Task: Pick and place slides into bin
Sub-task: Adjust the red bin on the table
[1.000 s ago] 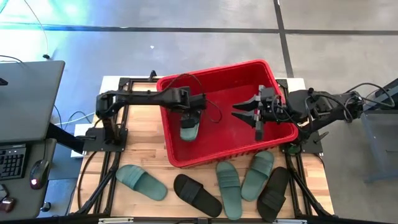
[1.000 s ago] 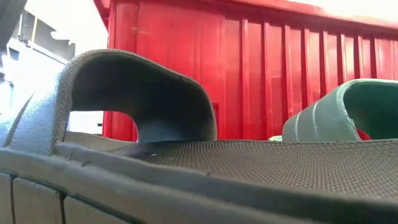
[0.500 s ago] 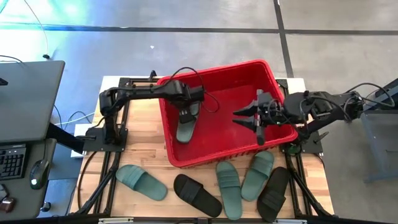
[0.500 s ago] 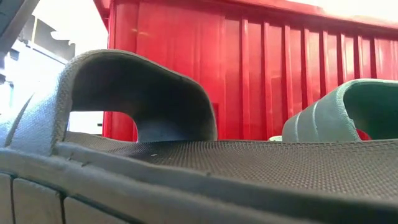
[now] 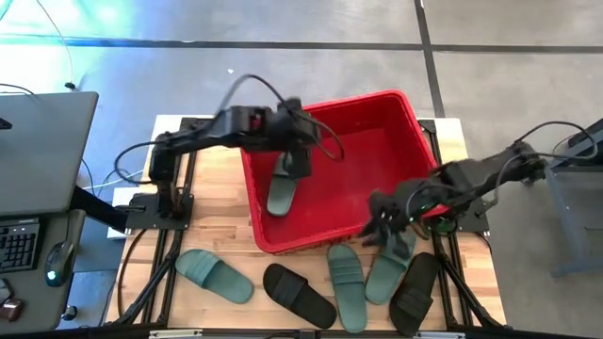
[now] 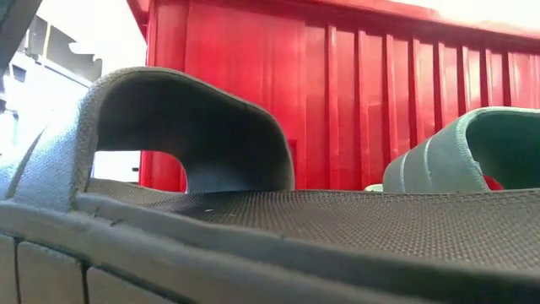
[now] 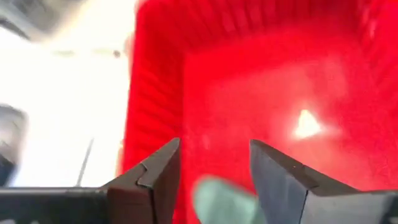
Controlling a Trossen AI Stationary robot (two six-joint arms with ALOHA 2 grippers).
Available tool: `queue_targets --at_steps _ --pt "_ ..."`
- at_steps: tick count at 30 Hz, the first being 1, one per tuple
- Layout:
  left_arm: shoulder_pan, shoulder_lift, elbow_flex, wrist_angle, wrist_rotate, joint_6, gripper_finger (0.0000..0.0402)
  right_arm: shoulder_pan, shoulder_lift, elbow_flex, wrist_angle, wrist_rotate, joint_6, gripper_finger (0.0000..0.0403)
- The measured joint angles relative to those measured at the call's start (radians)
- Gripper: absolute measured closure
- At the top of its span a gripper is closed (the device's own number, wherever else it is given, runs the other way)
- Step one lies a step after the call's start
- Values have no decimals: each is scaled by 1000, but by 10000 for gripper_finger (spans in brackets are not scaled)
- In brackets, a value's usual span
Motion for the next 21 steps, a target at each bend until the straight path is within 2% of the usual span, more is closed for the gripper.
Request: queue_targets --at_steps 2,4,6,9,15,18,21 --pt "-19 -14 53 34 -38 32 242 -16 0 -78 139 -79 9 284" --pt "-35 -86 -13 148 -58 85 256 -43 0 -148 315 -165 -11 284" --pt "-38 -130 -28 213 -58 125 271 -66 -2 -212 449 -244 -25 284" --pt "-37 -178 -21 233 -32 120 293 -100 4 -292 491 -295 5 284" --pt "-36 -222 -18 238 7 109 326 -122 30 -414 526 -302 52 284" --pt "-37 -230 -18 231 47 109 337 -93 48 -438 561 -201 26 284" --pt "-36 -228 -18 229 116 110 344 -71 73 -436 543 -36 9 284"
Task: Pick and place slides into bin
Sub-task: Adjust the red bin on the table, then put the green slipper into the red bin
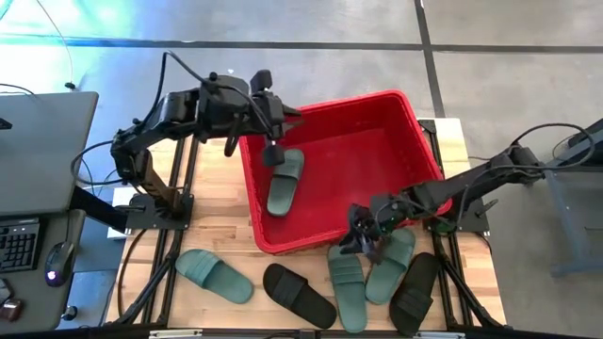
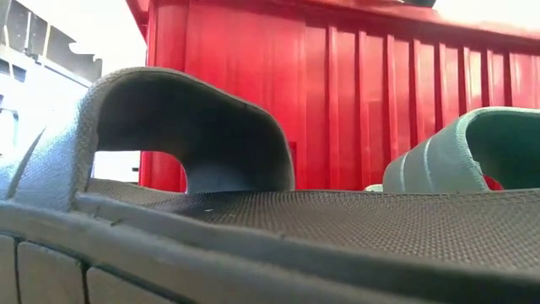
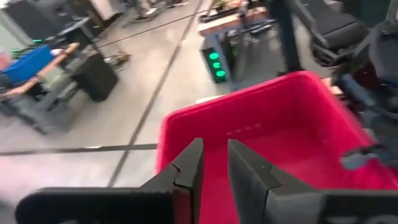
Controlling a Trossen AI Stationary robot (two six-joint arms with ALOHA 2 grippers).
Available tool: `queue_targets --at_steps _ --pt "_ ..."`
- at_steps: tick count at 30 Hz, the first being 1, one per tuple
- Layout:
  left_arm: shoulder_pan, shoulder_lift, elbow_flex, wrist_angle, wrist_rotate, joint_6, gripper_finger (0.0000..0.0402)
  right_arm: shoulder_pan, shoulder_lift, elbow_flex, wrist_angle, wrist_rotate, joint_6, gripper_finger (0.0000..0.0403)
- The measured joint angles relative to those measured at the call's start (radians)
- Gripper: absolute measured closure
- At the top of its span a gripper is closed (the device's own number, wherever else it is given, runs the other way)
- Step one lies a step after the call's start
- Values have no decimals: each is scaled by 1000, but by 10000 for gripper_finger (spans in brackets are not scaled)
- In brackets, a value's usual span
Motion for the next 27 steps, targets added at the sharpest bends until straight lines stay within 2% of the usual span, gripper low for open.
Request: queue_targets --at_steps 1,4,11,12,14,16,19,22,25,27 --pt "0 0 0 -4 23 0 346 4 6 0 -2 61 -3 284" --pt "0 0 0 -23 78 0 350 -3 21 0 13 158 -30 285" --pt "0 0 0 -28 98 0 348 -60 46 -3 99 258 -82 284" --pt "0 0 0 -29 98 0 349 -80 46 -8 91 339 -100 284" --pt "0 0 0 -28 98 1 351 -118 59 -16 103 436 -117 283" --pt "0 0 0 -29 115 0 353 -150 55 -9 111 485 -112 284" --pt "-1 0 0 -42 200 -2 352 -198 49 16 183 383 -85 284" --pt "-29 -2 0 -74 342 -23 353 -217 55 33 254 275 -87 284" --pt "-97 -6 0 -94 490 -29 353 -200 25 86 337 192 -82 284" --pt "-173 -7 0 -111 574 -58 353 -190 10 124 329 169 -95 284"
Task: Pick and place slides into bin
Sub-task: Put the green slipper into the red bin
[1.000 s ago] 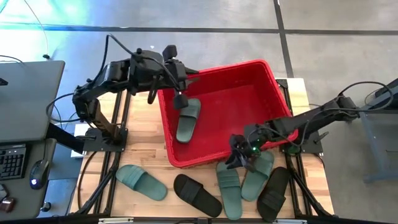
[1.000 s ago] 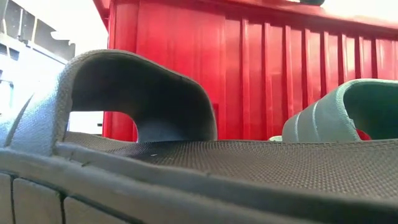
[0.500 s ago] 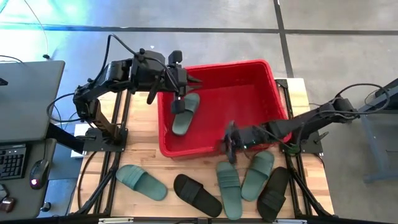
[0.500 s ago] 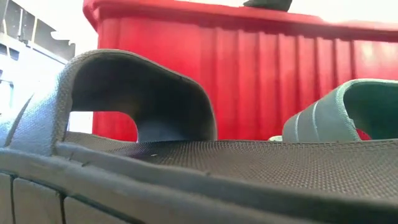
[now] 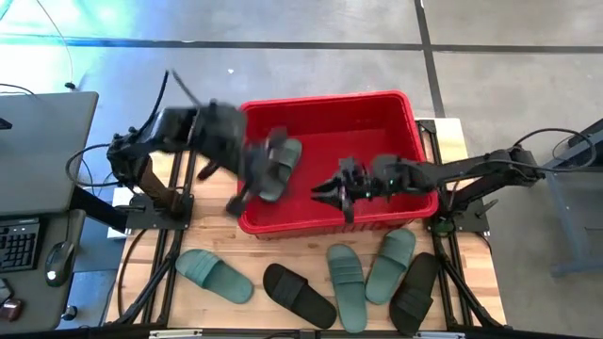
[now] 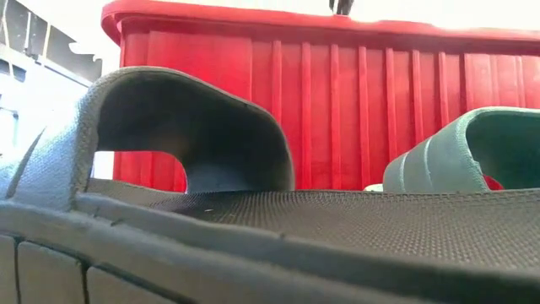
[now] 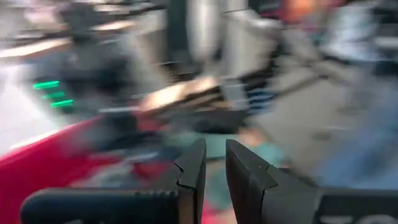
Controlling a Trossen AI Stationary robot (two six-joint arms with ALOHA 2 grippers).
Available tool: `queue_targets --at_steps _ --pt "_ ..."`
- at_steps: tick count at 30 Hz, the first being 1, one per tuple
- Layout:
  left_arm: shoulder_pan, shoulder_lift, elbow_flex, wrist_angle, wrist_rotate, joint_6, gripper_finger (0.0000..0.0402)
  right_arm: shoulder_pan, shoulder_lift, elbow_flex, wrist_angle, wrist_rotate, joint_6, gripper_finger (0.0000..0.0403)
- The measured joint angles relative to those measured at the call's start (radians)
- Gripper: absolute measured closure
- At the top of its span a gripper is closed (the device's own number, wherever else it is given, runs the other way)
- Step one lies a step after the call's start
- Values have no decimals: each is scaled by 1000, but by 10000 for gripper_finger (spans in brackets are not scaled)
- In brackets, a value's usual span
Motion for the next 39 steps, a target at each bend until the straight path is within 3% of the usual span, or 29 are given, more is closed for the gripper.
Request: queue_targets --at_steps 4,8,11,13,17,21,26,33,39 --pt "-208 2 -3 -56 2 -72 353 36 -23 103 6 -124 -67 284" --pt "-422 15 -29 -124 -176 -238 353 89 -29 182 1 -323 -154 284" --pt "-548 33 -66 -204 -315 -431 353 130 -28 211 -17 -405 -240 284" --pt "-614 51 -92 -261 -347 -582 353 154 -29 220 -2 -397 -263 284" --pt "-720 86 -165 -312 -353 -814 353 172 -24 225 -3 -259 -252 284" --pt "-784 120 -266 -264 -352 -932 353 171 -24 225 -55 -152 -179 284" --pt "-797 170 -403 -144 -320 -1001 353 194 -6 225 -157 -139 -178 284" --pt "-795 243 -539 -67 -246 -1097 353 242 76 225 -209 -307 -239 279" --pt "-795 287 -613 -2 -193 -1203 353 321 161 225 -222 -483 -268 249"
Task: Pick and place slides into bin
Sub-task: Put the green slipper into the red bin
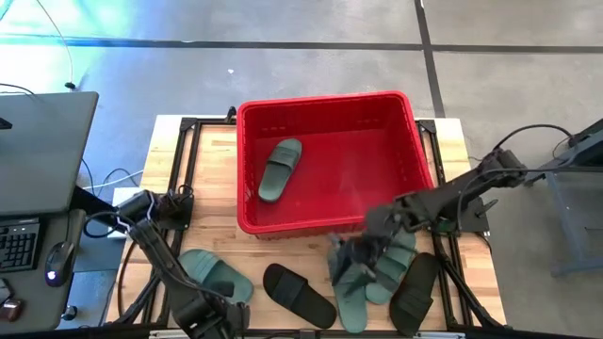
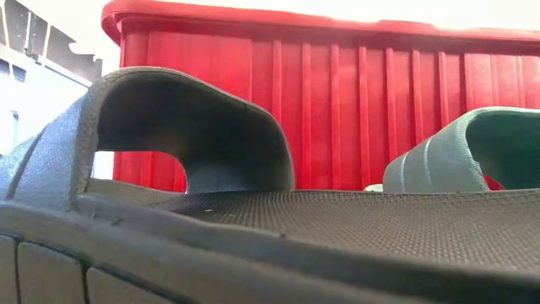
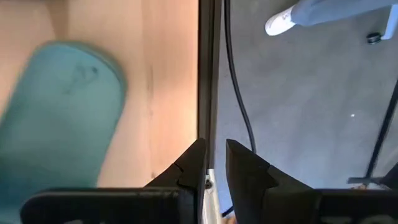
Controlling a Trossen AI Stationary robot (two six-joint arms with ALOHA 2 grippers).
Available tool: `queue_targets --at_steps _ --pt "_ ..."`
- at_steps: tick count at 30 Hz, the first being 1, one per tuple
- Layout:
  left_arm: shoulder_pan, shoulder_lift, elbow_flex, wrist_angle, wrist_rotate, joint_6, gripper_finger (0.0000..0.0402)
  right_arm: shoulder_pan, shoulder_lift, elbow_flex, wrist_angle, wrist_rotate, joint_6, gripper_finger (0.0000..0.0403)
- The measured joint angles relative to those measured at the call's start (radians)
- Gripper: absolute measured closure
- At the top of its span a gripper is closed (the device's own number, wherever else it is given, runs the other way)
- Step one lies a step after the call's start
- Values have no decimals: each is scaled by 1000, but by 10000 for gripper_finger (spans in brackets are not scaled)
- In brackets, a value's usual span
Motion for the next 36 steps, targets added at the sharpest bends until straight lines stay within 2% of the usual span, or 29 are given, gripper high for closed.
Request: queue_targets --at_steps 5,9,11,14,17,19,23,30,36 --pt "0 38 -18 76 2 -24 353 74 73 0 -32 -30 4 216" --pt "1 56 -18 74 -4 -82 353 123 127 0 -192 42 43 198" --pt "1 60 -18 73 -6 -104 353 148 160 0 -295 122 90 197" --pt "1 59 -18 71 -16 -122 353 192 217 0 -442 330 159 198" --pt "0 59 -18 71 -68 -129 353 234 282 0 -558 528 161 201" --pt "0 59 -18 70 -85 -129 353 254 326 0 -590 618 171 201" --pt "1 59 -18 70 -89 -130 353 272 396 1 -589 719 210 202" --pt "1 59 -18 71 -89 -210 353 283 429 1 -634 1006 246 202" --pt "1 59 -18 71 -93 -229 353 280 430 0 -638 1084 247 202"
